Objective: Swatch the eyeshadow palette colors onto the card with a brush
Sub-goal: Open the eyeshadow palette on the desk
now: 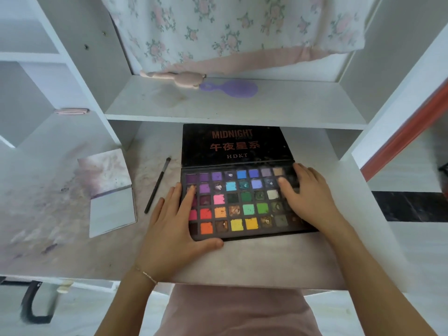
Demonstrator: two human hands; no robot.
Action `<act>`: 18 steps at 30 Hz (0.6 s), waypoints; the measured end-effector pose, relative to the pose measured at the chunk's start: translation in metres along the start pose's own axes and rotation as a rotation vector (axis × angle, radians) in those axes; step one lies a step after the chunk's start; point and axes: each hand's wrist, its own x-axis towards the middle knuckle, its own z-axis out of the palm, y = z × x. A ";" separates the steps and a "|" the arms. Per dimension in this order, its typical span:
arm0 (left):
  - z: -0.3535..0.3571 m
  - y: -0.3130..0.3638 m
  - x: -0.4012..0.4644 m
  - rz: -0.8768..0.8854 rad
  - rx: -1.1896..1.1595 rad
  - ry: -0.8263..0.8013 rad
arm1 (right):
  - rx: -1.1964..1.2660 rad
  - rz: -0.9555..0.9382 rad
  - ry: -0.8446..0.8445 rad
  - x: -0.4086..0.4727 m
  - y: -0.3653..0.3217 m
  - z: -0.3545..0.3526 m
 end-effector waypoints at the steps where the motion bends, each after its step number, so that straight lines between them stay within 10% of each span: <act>1: 0.001 0.000 0.002 -0.001 -0.009 0.019 | 0.008 0.004 -0.011 0.004 -0.001 0.000; 8: -0.003 -0.005 0.000 0.039 -0.094 0.048 | 0.045 -0.118 0.112 0.001 -0.036 0.003; 18: -0.043 -0.041 -0.015 -0.169 -0.298 0.573 | 0.133 -0.621 0.009 0.006 -0.147 0.048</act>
